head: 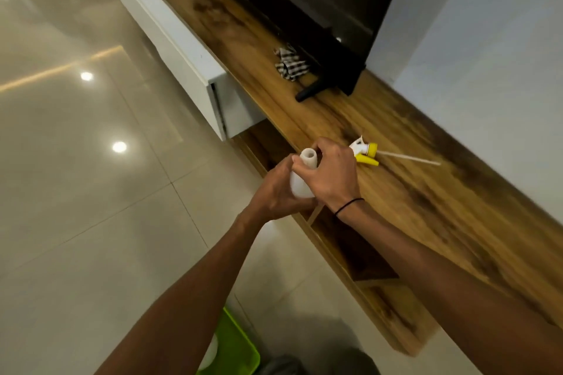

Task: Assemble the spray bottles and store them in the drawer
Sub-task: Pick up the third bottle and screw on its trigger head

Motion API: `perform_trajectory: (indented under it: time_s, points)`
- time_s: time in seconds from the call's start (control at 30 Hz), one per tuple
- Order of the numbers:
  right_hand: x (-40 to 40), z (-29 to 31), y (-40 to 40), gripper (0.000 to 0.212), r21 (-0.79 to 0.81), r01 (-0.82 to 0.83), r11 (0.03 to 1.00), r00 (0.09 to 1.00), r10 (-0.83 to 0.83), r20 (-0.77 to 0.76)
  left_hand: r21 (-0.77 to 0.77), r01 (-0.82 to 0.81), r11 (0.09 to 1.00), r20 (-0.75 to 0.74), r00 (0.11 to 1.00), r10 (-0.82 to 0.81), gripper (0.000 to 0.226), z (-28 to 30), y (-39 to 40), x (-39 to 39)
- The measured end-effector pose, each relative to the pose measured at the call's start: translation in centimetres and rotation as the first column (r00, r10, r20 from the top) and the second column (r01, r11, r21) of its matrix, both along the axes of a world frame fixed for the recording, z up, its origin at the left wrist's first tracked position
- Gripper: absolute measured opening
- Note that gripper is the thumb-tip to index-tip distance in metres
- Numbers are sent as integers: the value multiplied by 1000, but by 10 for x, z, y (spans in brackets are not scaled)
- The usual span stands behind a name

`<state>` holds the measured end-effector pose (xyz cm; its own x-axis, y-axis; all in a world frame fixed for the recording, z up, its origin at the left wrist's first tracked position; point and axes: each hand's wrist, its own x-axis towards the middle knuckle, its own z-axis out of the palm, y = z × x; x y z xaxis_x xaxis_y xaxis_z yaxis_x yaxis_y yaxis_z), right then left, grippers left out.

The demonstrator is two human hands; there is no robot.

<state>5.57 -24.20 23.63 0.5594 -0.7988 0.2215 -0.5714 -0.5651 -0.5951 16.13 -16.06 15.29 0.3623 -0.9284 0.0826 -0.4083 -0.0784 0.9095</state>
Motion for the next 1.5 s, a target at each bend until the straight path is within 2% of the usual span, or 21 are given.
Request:
perform_trajectory:
  time_s: [0.17, 0.33, 0.47, 0.67, 0.73, 0.8, 0.9, 1.0, 1.07, 1.1, 1.23, 1.37, 1.5]
  points:
    - [5, 23, -33, 34, -11, -75, 997, 995, 75, 60, -129, -42, 991, 105, 993, 55, 92, 19, -21, 7]
    - [-2, 45, -45, 33, -29, -154, 988, 984, 156, 87, -208, -145, 967, 15, 988, 152, 92, 28, -35, -8]
    - [-18, 56, -61, 34, -9, -171, 985, 983, 171, 67, -182, -175, 968, -40, 985, 170, 92, 36, -55, -30]
    - [-62, 56, -103, 38, 125, -354, 927, 935, 350, 57, -170, -120, 978, -55, 992, 112, 88, 40, -82, -56]
    - [-75, 55, -116, 40, 181, -415, 892, 910, 403, 103, -189, -91, 978, -43, 996, 84, 89, 39, -89, -60]
    - [-87, 52, -129, 40, 228, -454, 861, 885, 408, 223, -189, -60, 980, -25, 998, 56, 90, 35, -95, -67]
    - [-99, 41, -151, 41, 280, -412, 867, 880, 299, 369, -151, -9, 988, 40, 999, 16, 89, 30, -105, -77]
    - [-104, 27, -172, 24, 238, -272, 933, 945, 212, 250, -120, 47, 992, 142, 989, -30, 87, 27, -116, -88]
    - [-104, 19, -185, 11, 203, -255, 946, 966, 238, 102, -110, 99, 989, 199, 977, -75, 86, 26, -121, -93]
    - [-103, 17, -192, 14, 199, -275, 941, 960, 278, 9, -107, 122, 987, 223, 970, -96, 86, 24, -122, -95]
    - [-102, 11, -208, 23, 250, -433, 866, 825, 492, -278, -102, 158, 982, 264, 956, -126, 88, 20, -120, -101]
    - [-104, 7, -215, 21, 310, -458, 833, 751, 549, -366, -91, 161, 983, 271, 954, -131, 89, 23, -123, -98]
    - [-105, 1, -215, 30, 338, -464, 819, 705, 573, -418, -107, 121, 987, 241, 966, -93, 89, 28, -127, -94]
